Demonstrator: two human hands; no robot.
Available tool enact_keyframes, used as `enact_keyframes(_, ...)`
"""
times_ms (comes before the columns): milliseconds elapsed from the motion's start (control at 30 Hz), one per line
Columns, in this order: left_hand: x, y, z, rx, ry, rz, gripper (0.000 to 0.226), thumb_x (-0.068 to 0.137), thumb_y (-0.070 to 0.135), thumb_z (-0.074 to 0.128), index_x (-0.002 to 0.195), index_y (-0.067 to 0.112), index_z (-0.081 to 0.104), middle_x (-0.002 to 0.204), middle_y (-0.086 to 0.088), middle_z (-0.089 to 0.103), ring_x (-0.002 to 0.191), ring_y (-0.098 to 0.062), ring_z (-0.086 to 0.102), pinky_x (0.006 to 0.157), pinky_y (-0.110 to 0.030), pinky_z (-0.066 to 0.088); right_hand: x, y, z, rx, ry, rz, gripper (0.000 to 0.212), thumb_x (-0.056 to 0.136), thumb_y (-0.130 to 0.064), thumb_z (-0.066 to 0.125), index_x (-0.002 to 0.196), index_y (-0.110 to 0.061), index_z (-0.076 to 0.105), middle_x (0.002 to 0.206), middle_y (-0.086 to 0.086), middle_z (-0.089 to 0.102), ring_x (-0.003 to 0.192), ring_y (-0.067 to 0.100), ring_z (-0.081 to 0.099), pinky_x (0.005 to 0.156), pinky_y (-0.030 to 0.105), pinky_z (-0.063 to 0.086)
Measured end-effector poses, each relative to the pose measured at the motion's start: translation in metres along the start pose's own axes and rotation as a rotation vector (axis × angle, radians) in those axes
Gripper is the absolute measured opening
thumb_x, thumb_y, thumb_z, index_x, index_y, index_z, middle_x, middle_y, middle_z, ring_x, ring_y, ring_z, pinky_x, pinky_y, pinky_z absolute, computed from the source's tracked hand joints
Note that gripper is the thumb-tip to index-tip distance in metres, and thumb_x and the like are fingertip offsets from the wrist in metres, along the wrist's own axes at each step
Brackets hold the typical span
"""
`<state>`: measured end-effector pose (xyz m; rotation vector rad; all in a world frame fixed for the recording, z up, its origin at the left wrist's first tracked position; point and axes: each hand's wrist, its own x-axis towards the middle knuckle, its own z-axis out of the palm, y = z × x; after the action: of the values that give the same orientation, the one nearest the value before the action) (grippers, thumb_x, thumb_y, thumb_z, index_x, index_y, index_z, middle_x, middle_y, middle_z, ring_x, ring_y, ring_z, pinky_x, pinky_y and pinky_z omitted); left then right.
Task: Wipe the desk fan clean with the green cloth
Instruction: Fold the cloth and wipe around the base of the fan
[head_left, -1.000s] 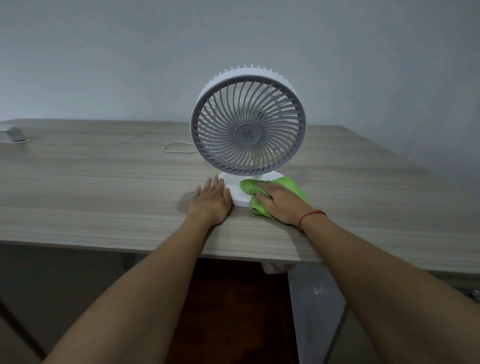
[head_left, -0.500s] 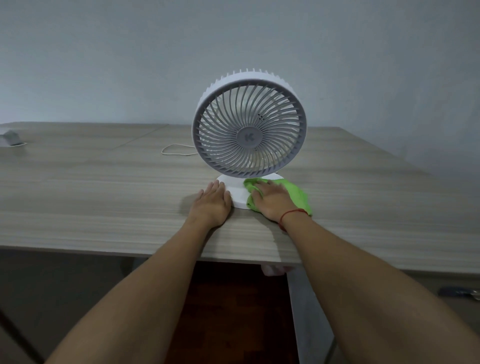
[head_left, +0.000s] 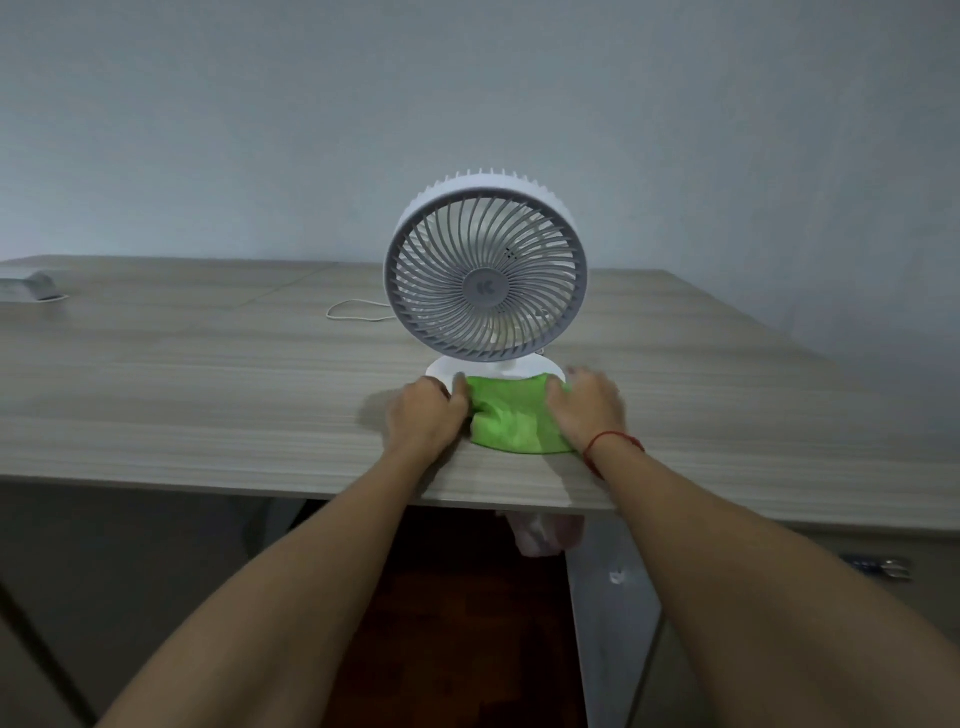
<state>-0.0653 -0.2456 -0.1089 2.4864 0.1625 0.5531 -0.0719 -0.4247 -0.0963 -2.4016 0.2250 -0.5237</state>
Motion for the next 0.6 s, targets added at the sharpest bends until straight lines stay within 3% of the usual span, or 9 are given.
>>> enact_keyframes(67, -0.001, 0.010, 0.004, -0.038, -0.129, -0.096, 0.076, 0.089, 0.067, 0.035, 0.115, 0.000, 0.062, 0.121, -0.024, 0.064, 0.115, -0.039, 0.059, 0.096, -0.042, 0.046, 0.002, 0.006, -0.006, -0.047, -0.047, 0.163, 0.060, 0.085, -0.053, 0.050, 0.123, -0.006, 0.056, 0.129, 0.019, 0.059, 0.121, 0.037, 0.053, 0.100, 0.042, 0.042)
enact_keyframes(133, 0.000, 0.018, 0.006, -0.046, -0.211, -0.131, 0.083, 0.084, 0.072, 0.042, 0.125, 0.001, 0.053, 0.130, -0.021, 0.059, 0.122, -0.038, 0.055, 0.099, -0.042, 0.045, 0.001, 0.005, -0.005, -0.026, -0.137, 0.213, 0.066, 0.080, -0.059, 0.055, 0.121, -0.008, 0.057, 0.128, 0.016, 0.061, 0.120, 0.036, 0.055, 0.100, 0.040, 0.044)
enact_keyframes(267, 0.000, 0.028, 0.010, -0.115, -0.283, -0.140, 0.063, 0.087, 0.048, 0.059, 0.129, 0.002, 0.047, 0.134, -0.019, 0.054, 0.125, -0.037, 0.052, 0.100, -0.040, 0.045, 0.003, -0.003, 0.004, 0.045, -0.208, 0.205, 0.068, 0.074, -0.052, 0.066, 0.124, -0.007, 0.056, 0.130, 0.015, 0.060, 0.119, 0.034, 0.057, 0.099, 0.039, 0.048)
enact_keyframes(400, 0.005, 0.023, 0.011, -0.323, -0.242, -0.134, 0.041, 0.090, 0.029, 0.061, 0.115, -0.002, 0.060, 0.121, -0.022, 0.064, 0.115, -0.037, 0.059, 0.094, -0.040, 0.051, 0.006, -0.013, 0.004, 0.139, -0.262, 0.223, 0.065, 0.077, -0.041, 0.069, 0.130, -0.006, 0.053, 0.134, 0.013, 0.058, 0.121, 0.032, 0.056, 0.097, 0.033, 0.046)
enact_keyframes(600, 0.011, 0.002, -0.012, -0.400, -0.219, -0.171, 0.037, 0.095, 0.017, 0.053, 0.126, -0.002, 0.055, 0.129, -0.022, 0.060, 0.120, -0.036, 0.057, 0.100, -0.037, 0.045, -0.001, -0.033, 0.032, 0.447, -0.300, 0.196, 0.039, 0.072, -0.017, 0.074, 0.107, -0.001, 0.068, 0.112, 0.016, 0.071, 0.104, 0.032, 0.067, 0.096, 0.045, 0.053)
